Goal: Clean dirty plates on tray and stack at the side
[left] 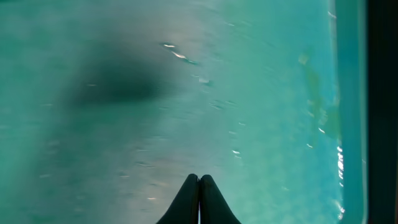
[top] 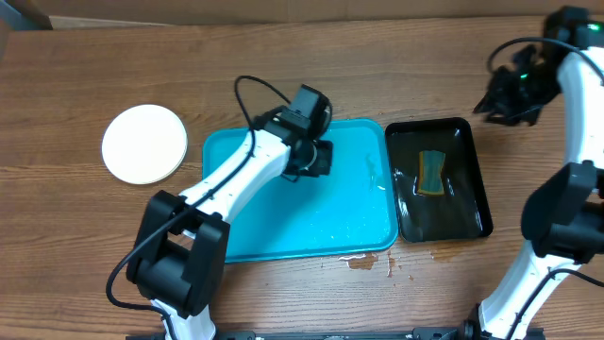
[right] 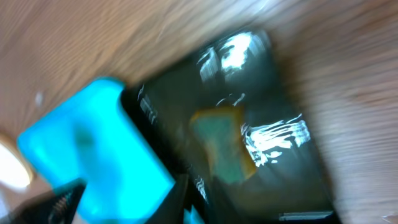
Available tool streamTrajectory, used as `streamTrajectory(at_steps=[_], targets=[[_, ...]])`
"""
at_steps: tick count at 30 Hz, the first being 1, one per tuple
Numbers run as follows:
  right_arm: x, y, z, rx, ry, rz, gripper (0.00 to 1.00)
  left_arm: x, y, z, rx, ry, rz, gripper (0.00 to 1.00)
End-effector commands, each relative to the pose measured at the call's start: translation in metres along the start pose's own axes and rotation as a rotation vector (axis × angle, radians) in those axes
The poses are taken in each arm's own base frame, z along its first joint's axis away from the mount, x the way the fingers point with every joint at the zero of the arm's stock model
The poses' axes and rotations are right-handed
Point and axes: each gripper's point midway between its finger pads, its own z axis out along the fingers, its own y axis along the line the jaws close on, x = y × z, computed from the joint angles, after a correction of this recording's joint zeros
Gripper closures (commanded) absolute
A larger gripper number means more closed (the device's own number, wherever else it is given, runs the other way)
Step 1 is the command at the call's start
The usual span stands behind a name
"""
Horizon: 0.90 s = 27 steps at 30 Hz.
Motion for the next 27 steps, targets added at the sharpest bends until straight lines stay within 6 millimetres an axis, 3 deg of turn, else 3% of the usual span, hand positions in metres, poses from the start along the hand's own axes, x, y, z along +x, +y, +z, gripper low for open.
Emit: streamTrajectory(at_steps=[1,5,6,8,12,16,21,24,27], targets=[[0.031,0.049,0.011,-0.069,0.087,-0.175,0.96,-0.017,0.030,-0.012,-0.004,-0.015,-0.118,0.96],[0.069,0.083,0.031,-0.035,0.182,-0.274,0.96,-0.032,0.053,-0.035,0.068,-0.006,-0.199,0.96],[0.087,0.095,0.040,-0.018,0.222,-0.319,0.96,-0.036,0.063,-0.044,0.112,0.001,-0.226,0.96],[0.107,0.101,0.050,0.030,0.272,-0.351,0.96,-0.037,0.076,-0.050,0.130,0.006,-0.248,0.96],[0.146,0.103,0.073,0.150,0.350,-0.405,0.96,-0.028,0.107,-0.057,0.102,0.036,-0.303,0.96],[0.177,0.094,0.094,0.280,0.350,-0.416,0.96,-0.019,0.121,-0.061,0.090,0.068,-0.316,0.96],[0.209,0.098,0.098,0.283,0.229,-0.461,0.96,-0.014,0.134,-0.061,0.024,0.076,-0.314,0.96],[0.218,0.097,0.099,0.288,0.104,-0.464,0.96,-0.015,0.135,-0.061,0.019,0.072,-0.314,0.96],[0.219,0.074,0.106,0.378,0.006,-0.406,0.96,-0.015,0.134,-0.061,0.020,0.072,-0.314,0.96]])
